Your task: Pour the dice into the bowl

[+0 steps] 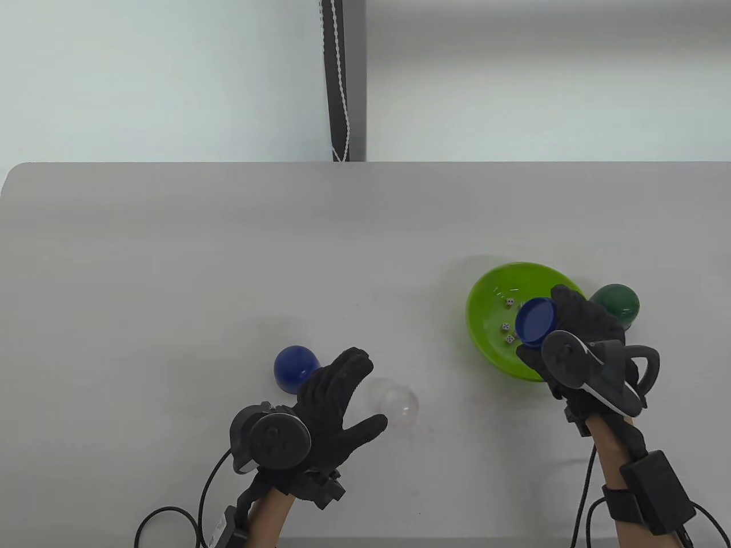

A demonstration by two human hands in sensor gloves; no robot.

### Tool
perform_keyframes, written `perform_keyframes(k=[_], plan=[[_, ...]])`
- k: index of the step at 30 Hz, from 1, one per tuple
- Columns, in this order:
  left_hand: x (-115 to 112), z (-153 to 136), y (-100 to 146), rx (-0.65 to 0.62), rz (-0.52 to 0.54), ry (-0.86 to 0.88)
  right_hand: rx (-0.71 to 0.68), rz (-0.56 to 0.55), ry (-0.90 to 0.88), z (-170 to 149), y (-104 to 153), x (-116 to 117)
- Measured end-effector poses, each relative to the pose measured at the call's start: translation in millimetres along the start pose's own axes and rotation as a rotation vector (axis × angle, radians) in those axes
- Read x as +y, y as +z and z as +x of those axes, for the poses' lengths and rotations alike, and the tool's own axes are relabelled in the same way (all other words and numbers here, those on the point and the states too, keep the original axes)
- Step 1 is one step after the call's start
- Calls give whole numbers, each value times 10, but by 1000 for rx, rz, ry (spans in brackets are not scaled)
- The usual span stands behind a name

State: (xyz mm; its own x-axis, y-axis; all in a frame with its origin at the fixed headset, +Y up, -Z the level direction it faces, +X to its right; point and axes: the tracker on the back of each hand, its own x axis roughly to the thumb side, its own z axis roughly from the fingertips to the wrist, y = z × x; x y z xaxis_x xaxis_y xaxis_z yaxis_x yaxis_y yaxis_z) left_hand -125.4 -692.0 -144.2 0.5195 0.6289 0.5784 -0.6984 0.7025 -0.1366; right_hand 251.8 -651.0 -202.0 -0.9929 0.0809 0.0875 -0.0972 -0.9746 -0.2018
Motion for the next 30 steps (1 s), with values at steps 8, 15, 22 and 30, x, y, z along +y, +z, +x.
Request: perform_keyframes(k=[8,15,22,30], plan=[[-24,0,-4,5,-7,-1,-176,-40,-490,389,454,17],[-53,4,-11,3,-14,21,-248,-5,-873,597,718,289],[-153,-42,-35,29,-76,-8,-317,71,-865,609,793,524],[-267,-35,-67,59,-154,-140,-343,60,-826,632,808,509]])
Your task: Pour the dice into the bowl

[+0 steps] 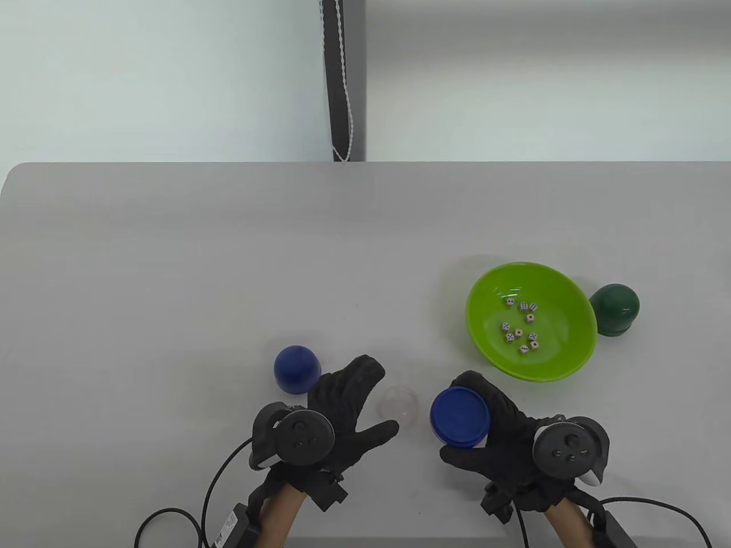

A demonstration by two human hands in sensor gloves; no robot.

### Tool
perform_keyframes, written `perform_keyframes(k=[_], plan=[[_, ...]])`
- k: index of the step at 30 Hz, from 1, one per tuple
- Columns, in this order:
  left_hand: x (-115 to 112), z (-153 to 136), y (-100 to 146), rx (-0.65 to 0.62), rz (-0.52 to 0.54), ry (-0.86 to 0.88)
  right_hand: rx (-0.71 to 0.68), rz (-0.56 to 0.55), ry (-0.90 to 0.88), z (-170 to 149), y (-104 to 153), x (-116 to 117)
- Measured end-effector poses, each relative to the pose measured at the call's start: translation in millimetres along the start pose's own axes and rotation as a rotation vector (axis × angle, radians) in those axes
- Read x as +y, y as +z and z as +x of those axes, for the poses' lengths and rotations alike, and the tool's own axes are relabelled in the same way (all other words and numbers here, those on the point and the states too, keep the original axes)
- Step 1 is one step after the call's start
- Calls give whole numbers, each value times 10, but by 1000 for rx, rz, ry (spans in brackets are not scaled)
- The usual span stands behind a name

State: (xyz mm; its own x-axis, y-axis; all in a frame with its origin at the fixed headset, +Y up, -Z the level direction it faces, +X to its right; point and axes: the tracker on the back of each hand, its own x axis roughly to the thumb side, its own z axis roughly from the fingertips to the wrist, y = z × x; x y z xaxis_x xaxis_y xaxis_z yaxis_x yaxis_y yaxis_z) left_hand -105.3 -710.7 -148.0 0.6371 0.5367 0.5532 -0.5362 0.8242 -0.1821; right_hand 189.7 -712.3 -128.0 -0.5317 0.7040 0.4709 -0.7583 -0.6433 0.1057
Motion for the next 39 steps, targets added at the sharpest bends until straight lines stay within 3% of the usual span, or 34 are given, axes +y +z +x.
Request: perform_keyframes(k=[5,16,27,33,39], plan=[[-102,52,-151,87,-135,-231,11,-11,-36,-26,9,-3],[-482,156,-585,143,-410,-494,16,-18,-48,-41,26,-47],[-583,140,-593,119,-361,-543,17,-16,-55,-50,32,-56],[-362,187,-572,121,-328,-507,33,-17,-60,-84,30,-61],[266,497,-508,88,-190,-442,37,1,-58,-75,21,-44]])
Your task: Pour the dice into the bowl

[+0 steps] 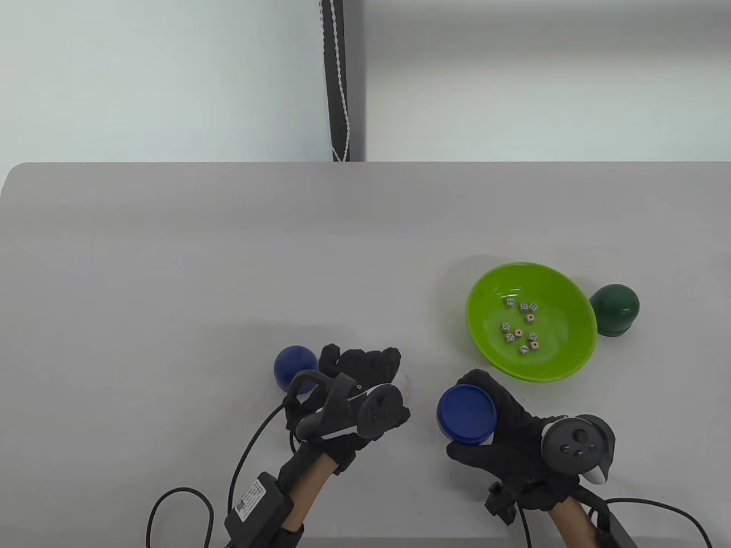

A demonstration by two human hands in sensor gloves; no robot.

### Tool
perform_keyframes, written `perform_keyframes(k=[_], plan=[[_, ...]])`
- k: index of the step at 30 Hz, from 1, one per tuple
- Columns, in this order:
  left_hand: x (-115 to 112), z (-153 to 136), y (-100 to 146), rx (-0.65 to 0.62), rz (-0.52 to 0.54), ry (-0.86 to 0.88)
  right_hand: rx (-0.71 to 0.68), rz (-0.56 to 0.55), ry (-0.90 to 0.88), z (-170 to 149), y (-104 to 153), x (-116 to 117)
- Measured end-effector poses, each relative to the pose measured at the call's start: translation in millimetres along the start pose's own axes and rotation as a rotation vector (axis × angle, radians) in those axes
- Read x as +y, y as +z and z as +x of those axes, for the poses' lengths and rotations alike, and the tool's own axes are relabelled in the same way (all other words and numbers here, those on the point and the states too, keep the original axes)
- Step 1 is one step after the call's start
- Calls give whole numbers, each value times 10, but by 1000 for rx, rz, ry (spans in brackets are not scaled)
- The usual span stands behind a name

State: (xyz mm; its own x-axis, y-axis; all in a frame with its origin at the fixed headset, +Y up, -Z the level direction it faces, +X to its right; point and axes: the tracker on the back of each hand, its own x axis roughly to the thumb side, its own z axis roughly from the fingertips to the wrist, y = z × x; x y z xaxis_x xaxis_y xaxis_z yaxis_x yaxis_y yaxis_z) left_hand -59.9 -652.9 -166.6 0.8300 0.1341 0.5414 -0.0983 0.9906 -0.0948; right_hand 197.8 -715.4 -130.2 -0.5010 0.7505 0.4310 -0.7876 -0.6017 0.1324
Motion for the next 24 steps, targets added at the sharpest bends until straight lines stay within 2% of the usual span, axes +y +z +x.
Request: perform_keyframes(k=[4,7,10,13,20,24], plan=[[376,192,160,-69,109,75,-14,19,0,33,-4,29],[509,386,203,-142,145,90,-19,27,20,49,-4,47],[511,581,172,-198,138,132,-24,31,24,56,-1,55],[450,699,95,-210,127,100,-34,33,26,71,6,60],[317,800,-7,-214,43,51,-62,-21,60,97,31,28],[288,803,-18,-229,-2,79,-75,-55,43,101,40,20]])
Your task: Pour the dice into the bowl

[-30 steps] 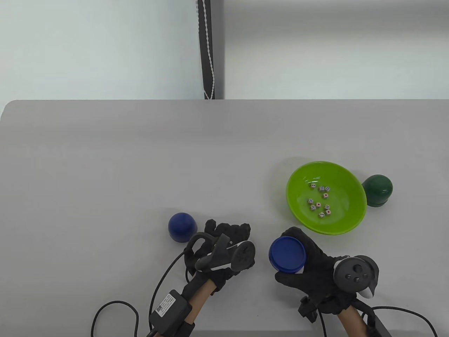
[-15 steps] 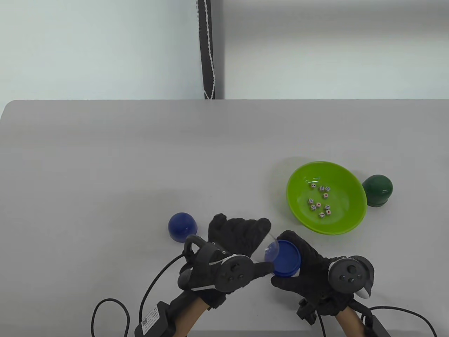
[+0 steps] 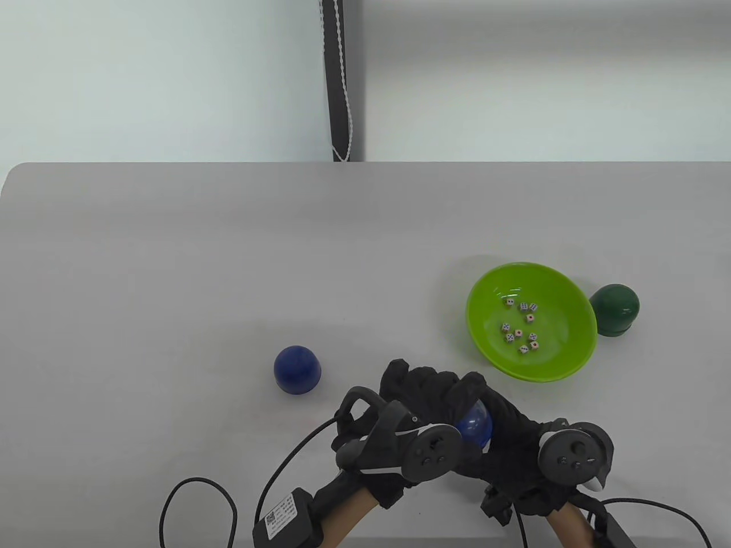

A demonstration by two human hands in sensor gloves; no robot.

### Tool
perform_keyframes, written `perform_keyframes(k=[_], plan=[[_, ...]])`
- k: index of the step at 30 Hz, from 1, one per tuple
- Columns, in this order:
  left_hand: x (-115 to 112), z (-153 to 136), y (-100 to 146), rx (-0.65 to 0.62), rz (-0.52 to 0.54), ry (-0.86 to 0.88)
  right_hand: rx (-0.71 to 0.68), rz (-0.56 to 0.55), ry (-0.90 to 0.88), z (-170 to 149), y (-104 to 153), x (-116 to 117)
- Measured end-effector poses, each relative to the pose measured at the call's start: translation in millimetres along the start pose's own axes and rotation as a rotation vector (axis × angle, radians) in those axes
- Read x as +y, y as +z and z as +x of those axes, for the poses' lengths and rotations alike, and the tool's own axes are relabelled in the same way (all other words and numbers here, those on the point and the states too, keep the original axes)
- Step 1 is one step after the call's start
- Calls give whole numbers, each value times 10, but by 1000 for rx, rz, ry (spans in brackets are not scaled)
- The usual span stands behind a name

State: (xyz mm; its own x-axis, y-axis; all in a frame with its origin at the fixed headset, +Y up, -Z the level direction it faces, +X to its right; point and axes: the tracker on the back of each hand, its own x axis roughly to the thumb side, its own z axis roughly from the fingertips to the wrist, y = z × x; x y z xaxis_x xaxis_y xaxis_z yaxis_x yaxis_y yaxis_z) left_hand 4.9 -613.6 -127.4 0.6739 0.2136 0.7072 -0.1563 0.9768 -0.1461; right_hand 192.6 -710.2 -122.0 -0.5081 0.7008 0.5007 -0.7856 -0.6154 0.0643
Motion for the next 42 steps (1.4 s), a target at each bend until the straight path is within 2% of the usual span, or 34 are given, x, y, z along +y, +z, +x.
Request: perform_keyframes(k=[5,14,17,19,21,23,27,31,32,33,42], plan=[[-10,-19,-11,-2,9,71,-2,-5,-20,1,5,5],[56,-76,52,-4,-12,45,11,12,-23,-3,-1,2],[189,-266,201,48,66,61,27,-2,-35,-33,4,-31],[254,-506,323,137,116,47,27,-7,-47,-35,-1,-39],[254,-772,408,242,118,18,24,-3,-44,-29,-5,-34],[197,-1054,477,356,111,-11,24,5,-37,-26,-5,-28],[-94,-1646,614,568,20,-27,28,7,-42,-33,-8,-28],[-422,-1980,704,656,-1,-45,36,13,-43,-47,-13,-25],[-506,-2059,707,674,-58,-32,40,19,-43,-55,-16,-18],[-575,-2111,715,693,-131,-15,44,24,-43,-62,-19,-13],[-756,-2160,701,712,-212,-63,51,33,-45,-70,-22,-5]])
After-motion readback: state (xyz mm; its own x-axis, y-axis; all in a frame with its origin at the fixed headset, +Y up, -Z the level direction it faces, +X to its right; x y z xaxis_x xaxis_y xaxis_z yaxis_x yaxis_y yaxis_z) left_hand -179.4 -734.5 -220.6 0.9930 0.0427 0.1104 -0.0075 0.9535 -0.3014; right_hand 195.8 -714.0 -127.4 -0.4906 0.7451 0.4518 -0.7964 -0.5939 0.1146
